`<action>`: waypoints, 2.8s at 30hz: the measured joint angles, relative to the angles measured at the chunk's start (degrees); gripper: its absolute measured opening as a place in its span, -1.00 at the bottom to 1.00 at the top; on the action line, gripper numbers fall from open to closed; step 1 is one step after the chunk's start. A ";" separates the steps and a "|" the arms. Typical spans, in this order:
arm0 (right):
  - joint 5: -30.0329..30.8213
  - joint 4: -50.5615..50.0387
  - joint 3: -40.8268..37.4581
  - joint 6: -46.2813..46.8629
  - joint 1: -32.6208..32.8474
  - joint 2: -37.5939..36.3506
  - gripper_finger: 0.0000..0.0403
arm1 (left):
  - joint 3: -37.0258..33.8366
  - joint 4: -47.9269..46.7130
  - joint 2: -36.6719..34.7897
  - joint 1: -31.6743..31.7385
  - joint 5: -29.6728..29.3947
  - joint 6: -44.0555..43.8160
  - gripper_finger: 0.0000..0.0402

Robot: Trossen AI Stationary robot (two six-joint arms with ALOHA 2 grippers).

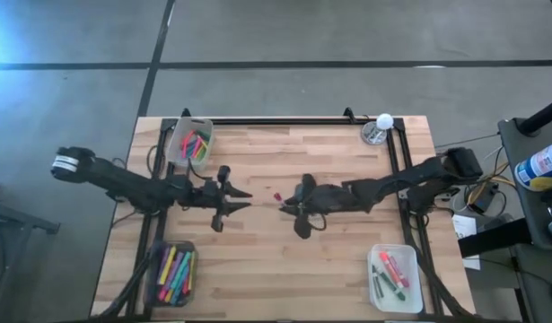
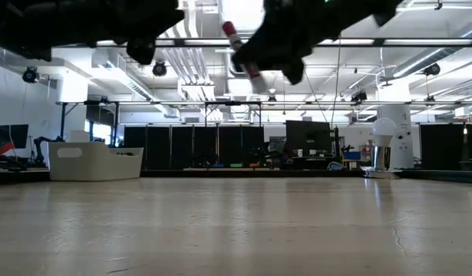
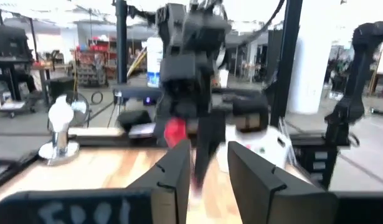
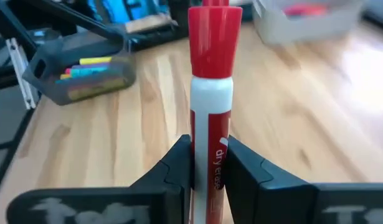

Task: Pick & Place Markers
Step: Put the red marker pen into the white bin, then return to Home Position

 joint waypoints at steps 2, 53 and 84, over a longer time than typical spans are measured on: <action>2.05 -6.81 0.02 5.77 0.87 -3.05 -0.71 | -2.39 -3.43 -4.10 0.00 0.00 0.17 -0.49; -26.34 -57.48 0.02 99.83 45.73 0.05 -0.31 | -13.28 -42.39 -55.55 0.46 -3.15 8.91 -1.00; -26.58 -40.13 1.36 19.40 9.70 -10.93 -0.88 | -18.88 -44.12 -63.05 0.56 -5.84 10.78 -1.00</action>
